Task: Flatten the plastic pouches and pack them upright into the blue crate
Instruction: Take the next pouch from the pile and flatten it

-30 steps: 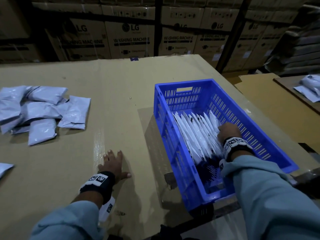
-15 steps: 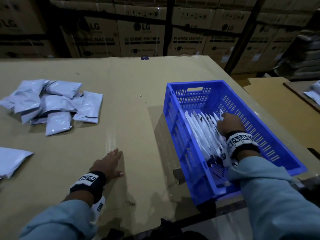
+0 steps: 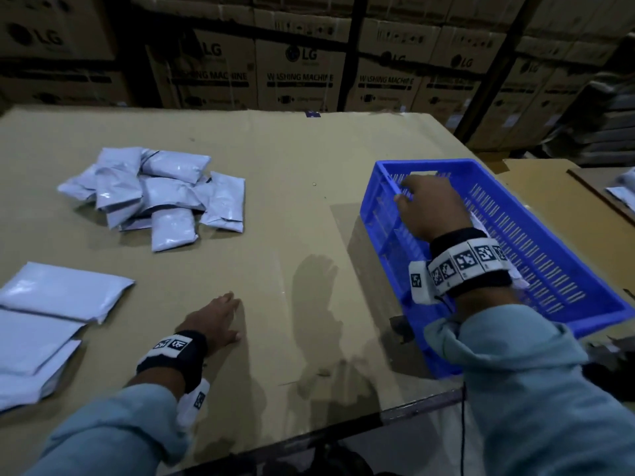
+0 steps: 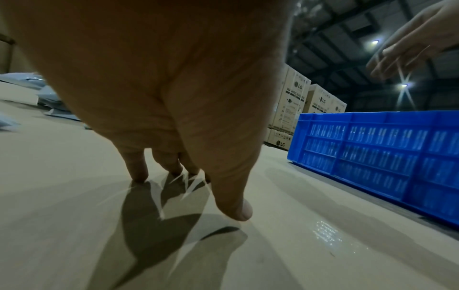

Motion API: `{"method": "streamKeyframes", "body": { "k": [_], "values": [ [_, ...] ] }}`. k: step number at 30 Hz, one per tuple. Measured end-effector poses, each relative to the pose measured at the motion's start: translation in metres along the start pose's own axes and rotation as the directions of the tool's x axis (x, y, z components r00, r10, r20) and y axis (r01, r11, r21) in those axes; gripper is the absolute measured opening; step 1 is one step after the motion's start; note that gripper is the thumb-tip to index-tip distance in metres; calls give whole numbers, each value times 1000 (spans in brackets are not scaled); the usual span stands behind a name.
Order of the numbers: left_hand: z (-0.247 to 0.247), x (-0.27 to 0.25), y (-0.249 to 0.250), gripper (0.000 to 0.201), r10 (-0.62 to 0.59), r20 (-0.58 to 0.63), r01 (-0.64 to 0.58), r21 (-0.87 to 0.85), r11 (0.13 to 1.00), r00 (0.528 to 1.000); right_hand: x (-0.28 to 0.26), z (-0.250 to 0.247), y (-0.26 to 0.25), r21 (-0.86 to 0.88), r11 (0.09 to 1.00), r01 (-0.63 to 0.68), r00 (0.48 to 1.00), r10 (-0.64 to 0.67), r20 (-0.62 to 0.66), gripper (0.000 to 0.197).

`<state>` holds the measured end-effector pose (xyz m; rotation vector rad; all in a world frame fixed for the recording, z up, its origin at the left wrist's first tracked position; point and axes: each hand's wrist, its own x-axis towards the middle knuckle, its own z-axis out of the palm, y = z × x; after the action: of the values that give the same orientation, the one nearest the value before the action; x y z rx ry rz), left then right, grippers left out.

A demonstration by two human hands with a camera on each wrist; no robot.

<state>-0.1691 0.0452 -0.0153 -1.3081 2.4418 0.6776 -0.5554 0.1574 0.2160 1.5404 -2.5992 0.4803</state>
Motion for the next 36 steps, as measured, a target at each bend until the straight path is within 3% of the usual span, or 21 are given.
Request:
{"method": "streamKeyframes", "body": {
  "k": [10,15,24,30,33,36],
  "values": [
    [25,-52,-64,92,49,-36,-49,20,999,998,-79,84,-138,252,966,48,984,-89,153,35],
    [39,-85,-82,93,33,-89,-32,16,999,995,-115,124,-192,265,958,112,949,-182,257,34],
    [59,-157,-103,90,-58,-90,53,-56,997,994,-172,166,-254,315,927,202,871,-317,376,33],
    [58,-183,-117,81,-48,-83,37,-133,990,995,-197,182,-289,294,928,231,837,-343,426,35],
    [50,-189,-125,64,-33,-156,9,-153,988,987,-206,190,-304,269,933,240,832,-341,438,36],
    [42,-189,-143,46,2,-343,-65,-173,983,939,-212,200,-320,226,940,254,827,-333,454,39]
  ]
}}
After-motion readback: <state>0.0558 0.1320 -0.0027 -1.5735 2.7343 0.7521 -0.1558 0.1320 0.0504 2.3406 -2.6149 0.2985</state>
